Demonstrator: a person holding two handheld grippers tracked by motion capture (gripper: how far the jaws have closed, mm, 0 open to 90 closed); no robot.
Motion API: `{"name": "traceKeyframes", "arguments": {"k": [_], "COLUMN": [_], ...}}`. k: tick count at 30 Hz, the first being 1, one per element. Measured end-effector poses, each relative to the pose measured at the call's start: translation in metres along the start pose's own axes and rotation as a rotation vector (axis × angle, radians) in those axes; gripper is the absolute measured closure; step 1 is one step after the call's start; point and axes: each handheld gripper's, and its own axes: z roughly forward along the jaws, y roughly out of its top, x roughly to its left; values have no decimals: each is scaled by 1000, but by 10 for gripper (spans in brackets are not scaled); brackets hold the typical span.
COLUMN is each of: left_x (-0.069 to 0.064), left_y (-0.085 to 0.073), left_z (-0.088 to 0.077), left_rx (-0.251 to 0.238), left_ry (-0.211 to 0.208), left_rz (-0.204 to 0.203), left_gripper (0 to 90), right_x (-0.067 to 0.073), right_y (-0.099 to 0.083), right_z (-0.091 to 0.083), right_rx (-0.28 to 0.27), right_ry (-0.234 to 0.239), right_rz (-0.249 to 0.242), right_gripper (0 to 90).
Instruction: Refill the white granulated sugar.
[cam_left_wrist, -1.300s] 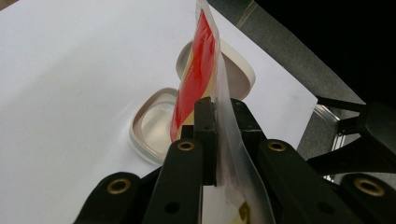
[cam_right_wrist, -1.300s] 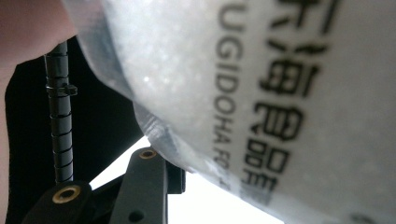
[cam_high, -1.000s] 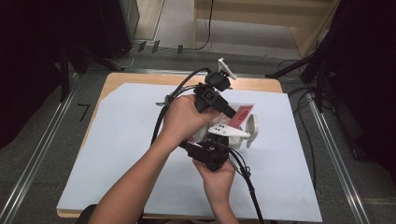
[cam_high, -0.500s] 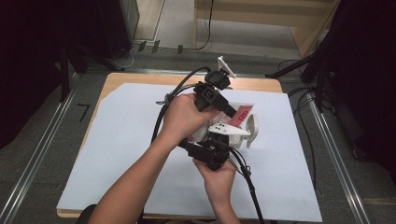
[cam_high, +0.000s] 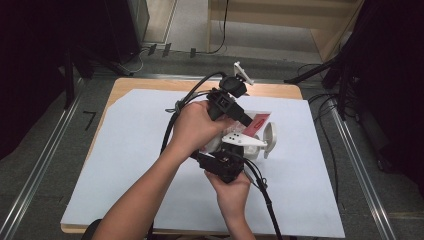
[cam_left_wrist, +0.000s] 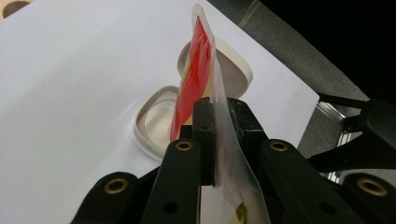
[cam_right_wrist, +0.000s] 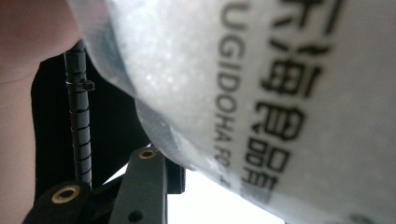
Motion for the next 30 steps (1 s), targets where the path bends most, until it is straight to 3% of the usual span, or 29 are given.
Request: {"name": "traceKeyframes", "arguments": {"k": [4, 10, 30], "left_x": [-3, 0, 5], "left_y": [-2, -6, -8], "left_z": [-3, -3, -3], "left_rx": [2, -3, -6], "left_ry": [16, 8, 0], "left_rz": [17, -7, -13], "left_gripper": [831, 832, 834], "right_x": [2, 3, 3], "right_y": [0, -2, -2], "right_z": [1, 3, 7], "right_rx": [-6, 7, 17], "right_ry": [6, 14, 11], "right_rz": [-9, -14, -16], "right_gripper": [638, 638, 639]}}
